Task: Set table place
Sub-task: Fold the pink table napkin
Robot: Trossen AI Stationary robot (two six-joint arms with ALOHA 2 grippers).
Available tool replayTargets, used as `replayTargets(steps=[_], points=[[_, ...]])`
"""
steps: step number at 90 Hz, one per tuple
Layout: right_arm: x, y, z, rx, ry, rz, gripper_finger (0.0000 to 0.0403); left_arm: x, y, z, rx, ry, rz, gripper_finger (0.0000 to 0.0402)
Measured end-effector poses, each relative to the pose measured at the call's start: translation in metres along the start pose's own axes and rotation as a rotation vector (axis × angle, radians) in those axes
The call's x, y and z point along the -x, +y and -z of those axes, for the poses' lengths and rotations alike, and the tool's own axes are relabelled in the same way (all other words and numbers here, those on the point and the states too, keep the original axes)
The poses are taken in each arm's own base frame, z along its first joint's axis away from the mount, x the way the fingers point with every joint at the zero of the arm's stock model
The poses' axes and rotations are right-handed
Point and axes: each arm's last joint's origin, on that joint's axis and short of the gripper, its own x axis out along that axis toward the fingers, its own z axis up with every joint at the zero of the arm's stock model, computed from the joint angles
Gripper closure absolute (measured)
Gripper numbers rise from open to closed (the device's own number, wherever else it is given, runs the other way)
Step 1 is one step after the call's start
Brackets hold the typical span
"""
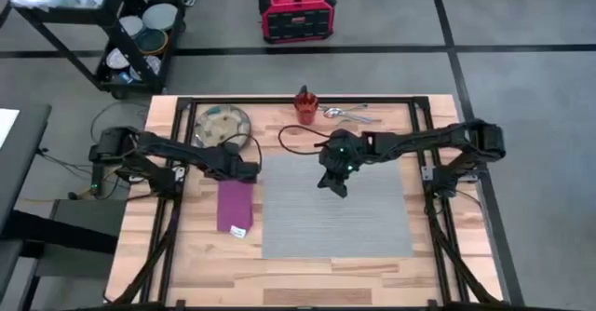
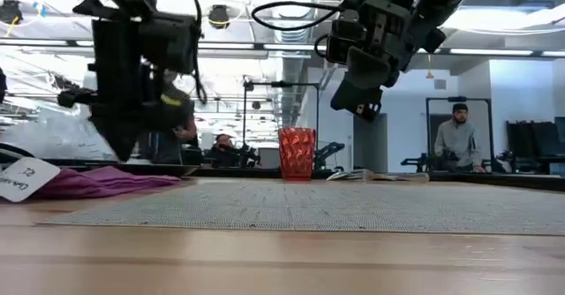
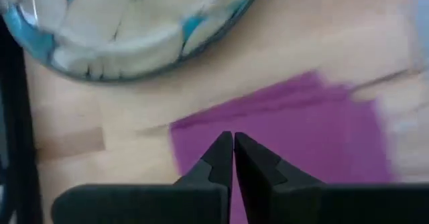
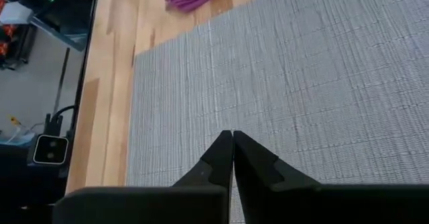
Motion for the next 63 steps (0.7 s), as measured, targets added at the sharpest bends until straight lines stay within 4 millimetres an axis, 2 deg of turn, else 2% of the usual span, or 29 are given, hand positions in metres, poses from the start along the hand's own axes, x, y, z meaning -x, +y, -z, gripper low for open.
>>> replayTargets(steps=[10, 20, 28, 40, 63], points=[[0.000, 0.000, 0.000, -0.001, 0.003, 0.001, 0.0403, -0.018, 0.005, 0.011, -0.005, 0.066, 0.021, 0.0401], [0.000, 0.000, 0.000, -0.003, 0.004, 0.001, 0.0403, -0.025, 0.013, 0.016, 0.025, 0.092, -0.007, 0.0401], [0.000, 0.000, 0.001, -0.005, 0.008, 0.002, 0.0403, -0.014, 0.014, 0.015, 0.022, 0.075, 0.040, 0.0401], [0.000, 0.000, 0.001, -0.008, 0.009, 0.003, 0.0403, 0.017, 0.016, 0.001, 0.074, -0.056, 0.150, 0.0401], [-0.001, 0.000, 0.002, -0.008, 0.011, 0.020, 0.0403, 0.028, 0.029, 0.002, -0.006, -0.021, 0.187, 0.0401]])
